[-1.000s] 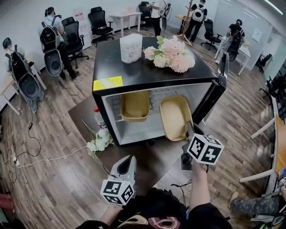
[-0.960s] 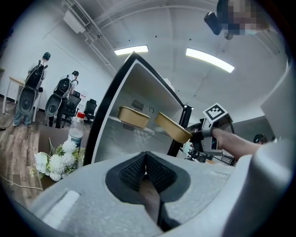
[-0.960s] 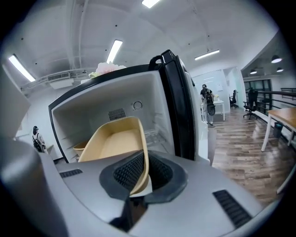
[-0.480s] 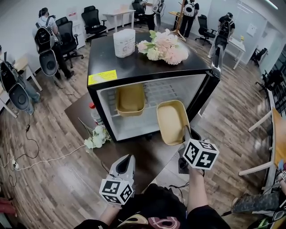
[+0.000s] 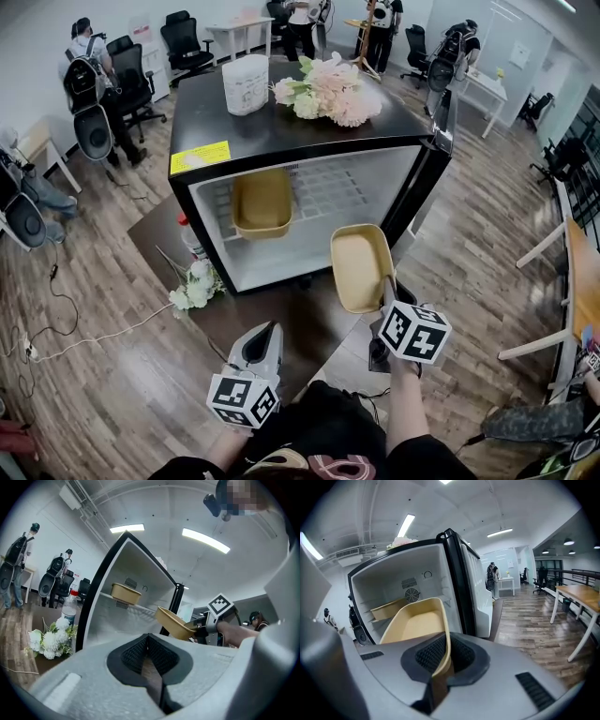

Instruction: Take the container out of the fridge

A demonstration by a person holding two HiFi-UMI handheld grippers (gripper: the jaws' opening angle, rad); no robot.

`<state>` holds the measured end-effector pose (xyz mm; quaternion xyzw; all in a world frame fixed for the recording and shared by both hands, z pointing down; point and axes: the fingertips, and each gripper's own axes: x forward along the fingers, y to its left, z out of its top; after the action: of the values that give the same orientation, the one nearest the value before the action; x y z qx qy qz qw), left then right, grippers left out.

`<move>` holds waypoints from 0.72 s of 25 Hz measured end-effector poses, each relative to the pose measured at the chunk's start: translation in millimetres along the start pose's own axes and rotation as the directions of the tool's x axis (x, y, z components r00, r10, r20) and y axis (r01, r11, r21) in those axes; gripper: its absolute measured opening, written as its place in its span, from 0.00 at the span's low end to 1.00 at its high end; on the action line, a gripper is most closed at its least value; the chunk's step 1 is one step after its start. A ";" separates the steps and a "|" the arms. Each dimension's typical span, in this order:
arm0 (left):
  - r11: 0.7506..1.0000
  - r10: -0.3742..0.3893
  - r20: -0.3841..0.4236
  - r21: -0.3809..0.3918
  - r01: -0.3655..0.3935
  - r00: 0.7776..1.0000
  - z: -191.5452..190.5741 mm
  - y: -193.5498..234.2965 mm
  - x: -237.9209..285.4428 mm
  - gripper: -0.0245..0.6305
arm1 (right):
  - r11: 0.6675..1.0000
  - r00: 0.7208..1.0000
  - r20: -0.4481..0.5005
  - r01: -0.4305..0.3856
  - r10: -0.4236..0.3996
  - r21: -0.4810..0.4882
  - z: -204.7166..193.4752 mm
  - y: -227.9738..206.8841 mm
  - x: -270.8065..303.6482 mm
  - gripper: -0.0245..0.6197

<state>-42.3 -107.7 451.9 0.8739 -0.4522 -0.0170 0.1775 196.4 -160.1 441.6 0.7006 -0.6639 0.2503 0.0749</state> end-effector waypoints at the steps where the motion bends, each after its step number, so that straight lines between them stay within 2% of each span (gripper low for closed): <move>1: 1.000 -0.001 -0.002 0.002 0.001 1.000 -0.1 -0.1 0.7 0.05 | 1.000 1.000 -0.004 0.006 -0.006 0.005 -3.0 -1.9 0.8 0.08; 18: 0.999 0.031 -0.045 0.014 -0.030 0.999 -13.4 6.6 10.1 0.05 | 0.994 0.993 -0.099 0.080 -0.072 0.080 -61.5 -28.1 21.0 0.08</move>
<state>-39.0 -115.2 467.9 0.8683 -0.4613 0.0086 0.1823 207.9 -148.9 510.5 0.7152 -0.6212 0.3083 0.0866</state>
